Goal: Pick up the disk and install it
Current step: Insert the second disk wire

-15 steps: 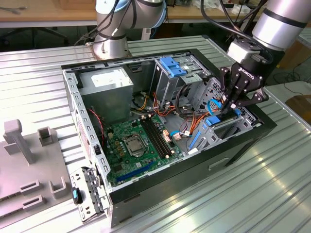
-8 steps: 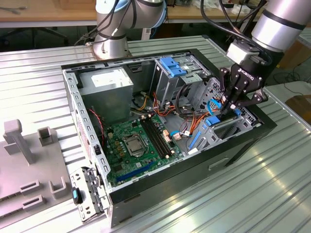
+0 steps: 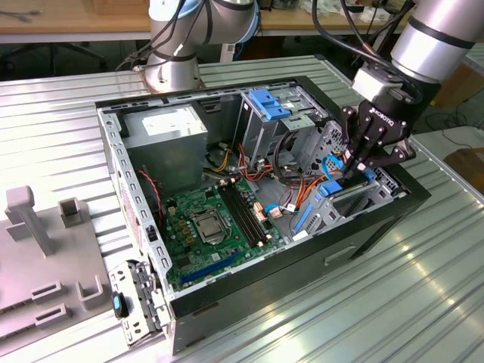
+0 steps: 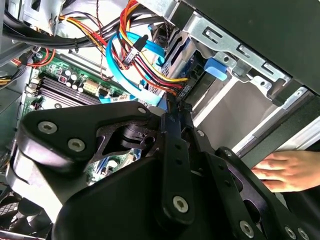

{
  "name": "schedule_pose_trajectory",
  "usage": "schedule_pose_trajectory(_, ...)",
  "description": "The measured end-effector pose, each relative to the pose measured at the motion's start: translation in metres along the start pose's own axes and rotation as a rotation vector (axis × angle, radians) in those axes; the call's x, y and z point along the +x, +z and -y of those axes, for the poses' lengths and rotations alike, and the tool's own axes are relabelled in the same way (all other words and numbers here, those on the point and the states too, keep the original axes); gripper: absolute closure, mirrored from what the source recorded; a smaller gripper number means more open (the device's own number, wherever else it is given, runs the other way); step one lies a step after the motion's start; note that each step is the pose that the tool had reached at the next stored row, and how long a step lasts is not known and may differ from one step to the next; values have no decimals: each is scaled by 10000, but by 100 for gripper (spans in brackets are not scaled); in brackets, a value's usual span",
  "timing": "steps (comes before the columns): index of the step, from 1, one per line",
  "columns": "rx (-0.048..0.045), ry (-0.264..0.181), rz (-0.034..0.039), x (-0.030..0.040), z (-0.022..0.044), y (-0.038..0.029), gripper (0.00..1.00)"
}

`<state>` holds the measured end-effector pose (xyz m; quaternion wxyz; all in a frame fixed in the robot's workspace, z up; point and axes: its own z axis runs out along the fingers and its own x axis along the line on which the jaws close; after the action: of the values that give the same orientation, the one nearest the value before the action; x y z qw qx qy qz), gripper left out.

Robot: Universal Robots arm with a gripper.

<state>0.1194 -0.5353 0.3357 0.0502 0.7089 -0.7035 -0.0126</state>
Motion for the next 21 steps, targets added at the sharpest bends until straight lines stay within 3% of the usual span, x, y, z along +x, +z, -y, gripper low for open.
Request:
schedule_pose_trajectory(5,1,-5,41,17,3,16,84)
schedule_pose_trajectory(6,-1,0,-4,31,1,-5,84)
schedule_pose_trajectory(9,-1,0,2,34,1,-1,84)
schedule_pose_trajectory(11,8,-7,67,22,3,12,83)
schedule_pose_trajectory(12,7,-7,76,24,0,-15,83)
schedule_pose_trajectory(13,6,-7,70,27,-4,-57,76)
schedule_pose_trajectory(14,5,-4,49,31,-11,-147,76)
schedule_pose_trajectory(17,5,-4,48,37,-21,-257,76)
schedule_pose_trajectory(18,5,-5,51,38,-20,-256,76)
schedule_pose_trajectory(20,5,-4,47,38,-21,-259,89)
schedule_pose_trajectory(21,6,-4,48,37,-21,-259,89)
